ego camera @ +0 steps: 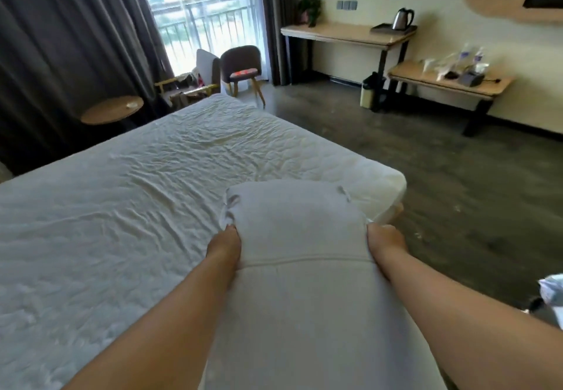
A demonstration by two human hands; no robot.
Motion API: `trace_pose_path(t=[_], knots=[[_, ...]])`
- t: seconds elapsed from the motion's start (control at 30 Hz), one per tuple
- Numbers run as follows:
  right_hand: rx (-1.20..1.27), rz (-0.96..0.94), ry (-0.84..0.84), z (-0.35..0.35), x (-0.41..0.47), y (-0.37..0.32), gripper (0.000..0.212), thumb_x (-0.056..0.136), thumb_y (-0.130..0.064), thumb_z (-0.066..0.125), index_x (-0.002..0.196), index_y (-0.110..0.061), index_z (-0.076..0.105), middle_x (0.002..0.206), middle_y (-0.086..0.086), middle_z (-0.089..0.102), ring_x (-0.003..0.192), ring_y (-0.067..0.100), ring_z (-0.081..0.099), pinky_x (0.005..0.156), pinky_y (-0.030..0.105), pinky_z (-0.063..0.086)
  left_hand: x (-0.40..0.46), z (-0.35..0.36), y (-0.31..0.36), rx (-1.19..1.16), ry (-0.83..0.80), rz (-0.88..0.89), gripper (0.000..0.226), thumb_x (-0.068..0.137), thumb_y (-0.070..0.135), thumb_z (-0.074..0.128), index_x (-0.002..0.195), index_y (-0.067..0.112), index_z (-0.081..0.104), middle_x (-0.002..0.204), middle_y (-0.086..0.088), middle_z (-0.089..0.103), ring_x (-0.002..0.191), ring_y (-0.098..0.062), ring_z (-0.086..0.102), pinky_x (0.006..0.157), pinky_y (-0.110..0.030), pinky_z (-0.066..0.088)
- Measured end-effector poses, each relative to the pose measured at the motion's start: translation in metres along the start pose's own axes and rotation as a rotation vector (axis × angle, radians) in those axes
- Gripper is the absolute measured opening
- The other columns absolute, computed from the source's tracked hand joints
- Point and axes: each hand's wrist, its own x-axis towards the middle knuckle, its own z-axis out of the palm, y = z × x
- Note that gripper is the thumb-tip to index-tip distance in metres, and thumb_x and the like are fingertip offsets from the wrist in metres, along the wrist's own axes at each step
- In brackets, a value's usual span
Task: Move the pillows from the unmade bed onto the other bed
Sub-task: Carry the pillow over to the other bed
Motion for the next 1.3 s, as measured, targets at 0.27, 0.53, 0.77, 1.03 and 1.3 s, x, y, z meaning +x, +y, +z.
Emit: trace_pose_path(t=[0.27,0.53,0.77,1.03,1.3], knots=[[0.111,0.148,0.156,-0.184,0.138,0.059,0.055,0.099,-0.038,0.042,0.126,0.005,0.064,0.136,0.027,0.059,0.125,0.042,0.056,0.097,0.040,0.044,-0.036,0.224,0.116,-0.027,-0.242,0.116,0.057,0.104,0.042,0.039,0.142,0.000,0.049,0.148,-0.022,0.048,0.136,-0.034,0.046,0.115,-0.041,0.034],[0.156,0.257,0.294,-0.301,0.239,0.103,0.053,0.101,-0.036,0.040,0.124,0.005,0.065,0.134,0.028,0.060,0.122,0.044,0.056,0.095,0.042,0.044,-0.059,0.384,0.220,0.010,-0.326,0.155,0.059,0.103,0.042,0.040,0.145,0.001,0.044,0.150,-0.019,0.045,0.138,-0.035,0.042,0.115,-0.039,0.029],[0.171,0.327,0.379,-0.363,0.354,0.104,0.051,0.102,-0.035,0.039,0.121,0.004,0.066,0.129,0.027,0.063,0.118,0.043,0.058,0.090,0.040,0.043,-0.022,0.520,0.308,0.035,-0.429,0.142,0.059,0.104,0.046,0.035,0.147,0.007,0.041,0.149,-0.015,0.046,0.135,-0.035,0.044,0.112,-0.045,0.033],[0.156,0.336,0.489,-0.457,0.502,0.058,0.047,0.100,-0.034,0.040,0.110,0.001,0.070,0.118,0.025,0.067,0.102,0.040,0.060,0.079,0.037,0.041,0.039,0.669,0.452,0.095,-0.512,0.159,0.050,0.100,0.041,0.038,0.130,0.004,0.054,0.099,-0.006,0.056,0.096,-0.030,0.051,0.091,-0.041,0.040],[0.157,0.310,0.487,-0.540,0.684,0.039,0.046,0.100,-0.031,0.041,0.113,0.003,0.069,0.119,0.026,0.066,0.099,0.039,0.059,0.080,0.038,0.042,0.083,0.826,0.578,0.115,-0.511,0.179,0.050,0.098,0.044,0.038,0.124,0.006,0.057,0.095,-0.007,0.059,0.096,-0.033,0.058,0.096,-0.046,0.047]])
